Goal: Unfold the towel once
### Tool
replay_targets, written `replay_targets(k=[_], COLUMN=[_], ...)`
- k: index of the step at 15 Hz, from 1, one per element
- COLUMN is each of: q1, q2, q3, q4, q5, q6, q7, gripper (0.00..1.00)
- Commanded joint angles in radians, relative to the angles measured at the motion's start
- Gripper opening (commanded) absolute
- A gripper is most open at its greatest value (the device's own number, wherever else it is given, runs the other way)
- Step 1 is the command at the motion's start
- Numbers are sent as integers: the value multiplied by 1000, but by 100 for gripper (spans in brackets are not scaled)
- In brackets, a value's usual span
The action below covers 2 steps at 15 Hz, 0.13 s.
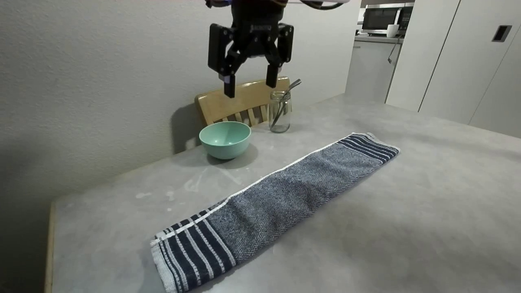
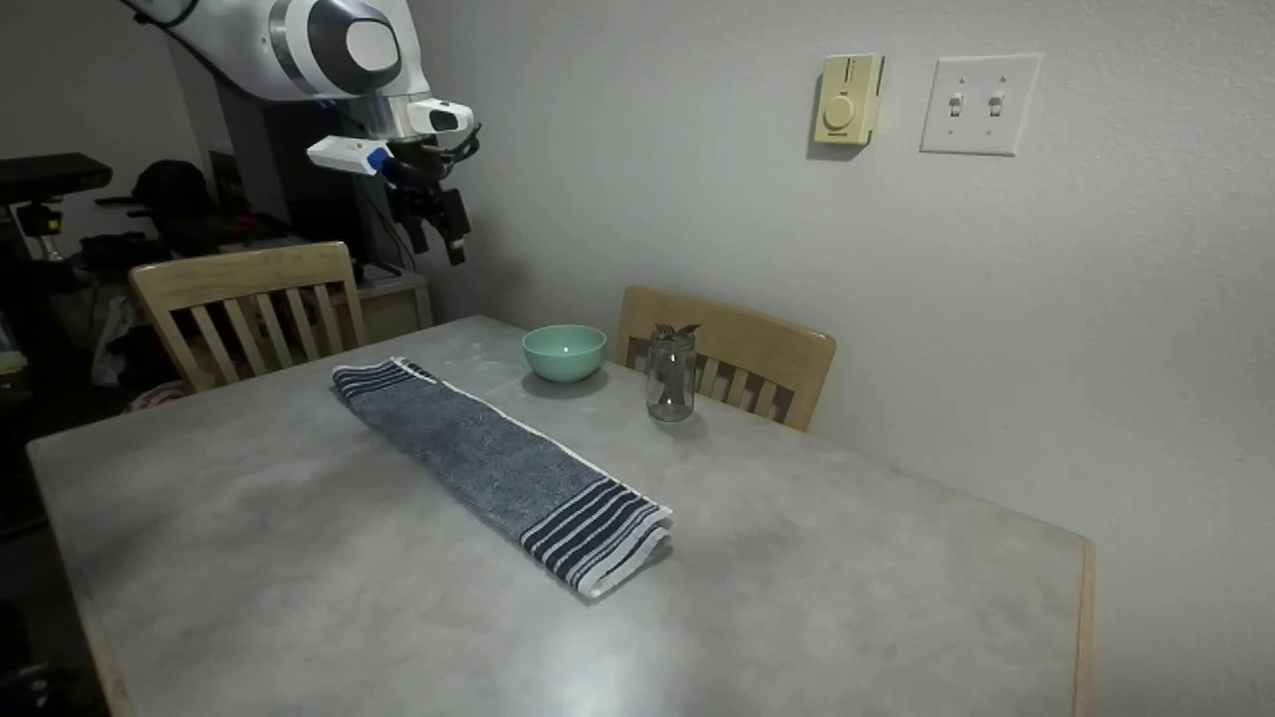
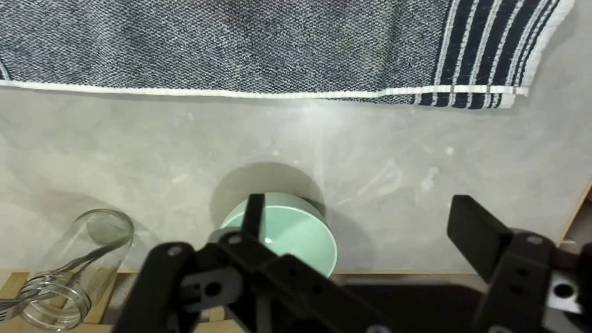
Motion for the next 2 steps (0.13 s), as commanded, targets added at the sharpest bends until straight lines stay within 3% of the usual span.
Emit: replay_targets(k=[1,2], q1=[-2,-2], q2=[0,0], q3=[3,3], q4=[3,1], q5=[-2,-2], q6=[-4,-4], q7=[2,3], gripper=[100,100])
